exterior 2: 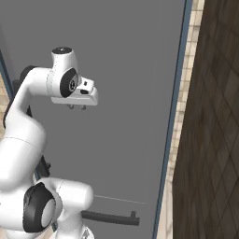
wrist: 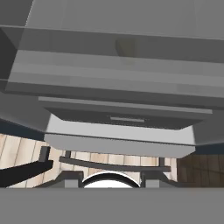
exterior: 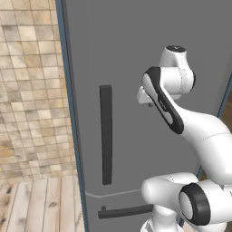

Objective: Retrieve the sausage and cheese from the fridge and place them on the cutting board on the counter.

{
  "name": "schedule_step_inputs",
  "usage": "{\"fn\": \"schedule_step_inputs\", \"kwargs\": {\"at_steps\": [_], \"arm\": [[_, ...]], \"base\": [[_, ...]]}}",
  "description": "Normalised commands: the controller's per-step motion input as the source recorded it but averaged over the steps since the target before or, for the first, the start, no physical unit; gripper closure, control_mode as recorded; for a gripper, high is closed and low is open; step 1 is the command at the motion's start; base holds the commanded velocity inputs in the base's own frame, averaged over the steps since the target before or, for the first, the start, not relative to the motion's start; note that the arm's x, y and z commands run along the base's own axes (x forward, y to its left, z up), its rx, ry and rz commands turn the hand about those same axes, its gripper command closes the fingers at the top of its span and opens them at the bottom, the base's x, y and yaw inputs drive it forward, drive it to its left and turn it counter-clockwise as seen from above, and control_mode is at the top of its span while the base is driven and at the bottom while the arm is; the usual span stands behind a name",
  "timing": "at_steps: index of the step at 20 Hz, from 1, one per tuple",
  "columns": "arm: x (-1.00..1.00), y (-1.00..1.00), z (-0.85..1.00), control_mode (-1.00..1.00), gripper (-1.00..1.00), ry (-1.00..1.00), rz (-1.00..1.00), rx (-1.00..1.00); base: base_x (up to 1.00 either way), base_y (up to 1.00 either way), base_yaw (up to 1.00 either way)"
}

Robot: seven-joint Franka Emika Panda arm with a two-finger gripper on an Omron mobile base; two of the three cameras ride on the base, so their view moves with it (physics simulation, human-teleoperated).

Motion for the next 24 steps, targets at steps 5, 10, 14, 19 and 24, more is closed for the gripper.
{"fn": "schedule_step_inputs", "kwargs": {"at_steps": [5, 10, 14, 19, 24], "arm": [[0.00, 0.00, 0.00, 1.00, -1.00, 0.00, 0.00, 0.00], [0.00, 0.00, 0.00, 1.00, -1.00, 0.00, 0.00, 0.00], [0.00, 0.00, 0.00, 1.00, -1.00, 0.00, 0.00, 0.00], [0.00, 0.00, 0.00, 1.00, -1.00, 0.00, 0.00, 0.00], [0.00, 0.00, 0.00, 1.00, -1.00, 0.00, 0.00, 0.00]], "base": [[0.00, 0.00, 0.00], [0.00, 0.00, 0.00], [0.00, 0.00, 0.00], [-0.07, 0.00, 0.00], [-0.36, 0.12, 0.00]]}}
